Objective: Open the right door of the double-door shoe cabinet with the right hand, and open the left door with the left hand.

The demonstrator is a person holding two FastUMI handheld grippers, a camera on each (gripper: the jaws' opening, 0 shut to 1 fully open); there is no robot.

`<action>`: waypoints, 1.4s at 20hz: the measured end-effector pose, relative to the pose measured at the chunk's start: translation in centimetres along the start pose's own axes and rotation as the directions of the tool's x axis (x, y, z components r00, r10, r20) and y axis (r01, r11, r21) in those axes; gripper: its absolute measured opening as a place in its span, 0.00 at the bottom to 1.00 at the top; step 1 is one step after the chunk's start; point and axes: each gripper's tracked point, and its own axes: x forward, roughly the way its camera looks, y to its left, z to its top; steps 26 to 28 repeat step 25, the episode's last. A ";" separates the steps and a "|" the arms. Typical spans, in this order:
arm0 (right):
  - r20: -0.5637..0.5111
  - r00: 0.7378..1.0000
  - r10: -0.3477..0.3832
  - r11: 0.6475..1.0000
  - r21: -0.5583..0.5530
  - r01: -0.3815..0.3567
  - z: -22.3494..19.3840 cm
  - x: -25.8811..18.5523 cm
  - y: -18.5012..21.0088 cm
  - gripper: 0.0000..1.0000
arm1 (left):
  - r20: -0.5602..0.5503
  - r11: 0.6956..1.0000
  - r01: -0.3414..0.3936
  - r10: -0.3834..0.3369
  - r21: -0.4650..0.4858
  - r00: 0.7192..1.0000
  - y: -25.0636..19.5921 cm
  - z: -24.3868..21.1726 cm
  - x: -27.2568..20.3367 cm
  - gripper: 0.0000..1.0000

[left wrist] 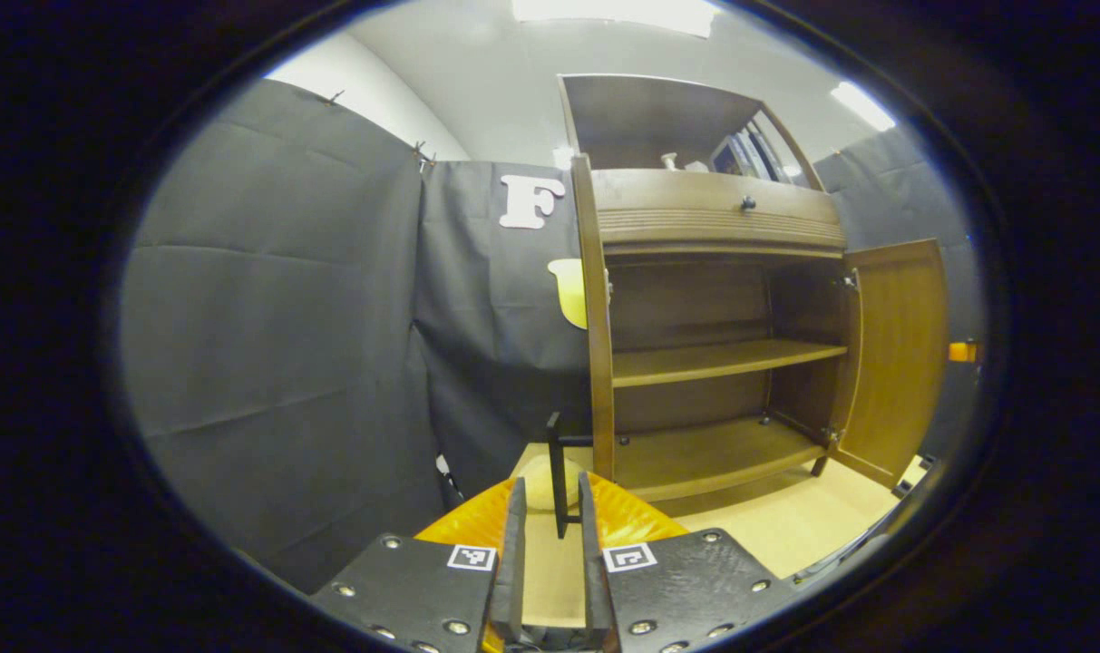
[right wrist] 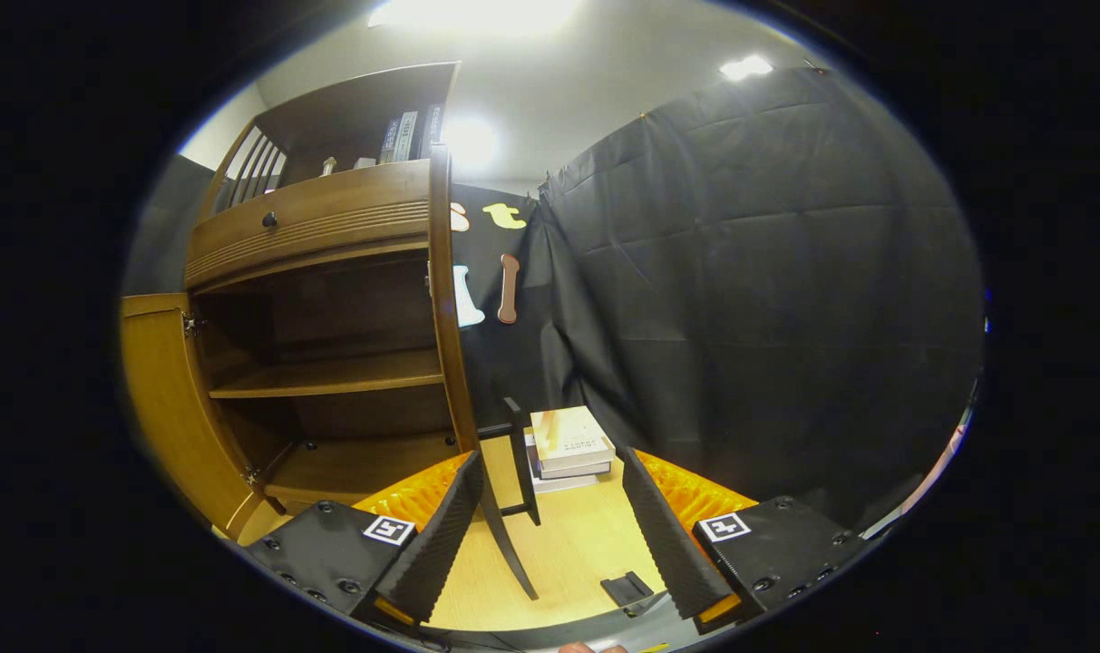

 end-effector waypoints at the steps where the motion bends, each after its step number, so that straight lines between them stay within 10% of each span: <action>1: -0.013 1.000 0.004 1.000 -0.013 -0.004 -0.2 0.0 -0.1 0.98 | 0.001 1.000 -0.013 0.013 -0.008 1.000 -0.2 0.8 -0.4 0.63; 5: -0.024 0.999 0.044 0.997 -0.059 -0.045 0.5 -0.4 0.0 0.98 | 0.014 0.997 -0.061 0.062 -0.054 0.998 -1.1 3.3 -1.6 0.95; 28: 0.026 0.989 0.148 0.989 0.012 -0.148 5.9 -1.2 5.0 0.92 | 0.064 0.999 -0.048 0.048 -0.014 0.997 -8.8 11.3 0.8 0.95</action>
